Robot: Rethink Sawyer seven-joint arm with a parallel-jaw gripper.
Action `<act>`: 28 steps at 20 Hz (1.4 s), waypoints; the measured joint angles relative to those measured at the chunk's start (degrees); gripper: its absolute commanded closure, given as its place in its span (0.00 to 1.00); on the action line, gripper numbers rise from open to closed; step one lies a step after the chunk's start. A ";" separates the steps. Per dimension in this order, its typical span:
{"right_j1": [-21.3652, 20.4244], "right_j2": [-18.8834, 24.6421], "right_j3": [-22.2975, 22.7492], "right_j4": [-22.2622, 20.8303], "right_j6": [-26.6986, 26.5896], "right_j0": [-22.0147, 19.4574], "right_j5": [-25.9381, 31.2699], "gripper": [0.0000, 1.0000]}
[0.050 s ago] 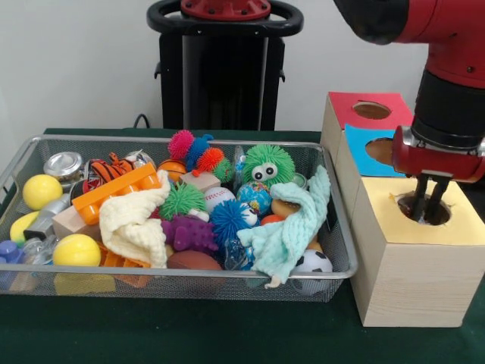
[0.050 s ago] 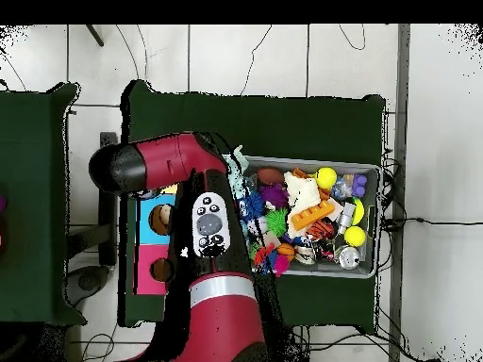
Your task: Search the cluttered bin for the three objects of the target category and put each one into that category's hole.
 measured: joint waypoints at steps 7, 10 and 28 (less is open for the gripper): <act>3.17 0.01 -2.51 -0.02 0.00 0.20 1.30 1.00; 4.37 0.00 -3.03 -0.10 0.00 0.20 1.33 1.00; -3.93 0.00 -1.93 -0.16 0.00 0.32 5.72 1.00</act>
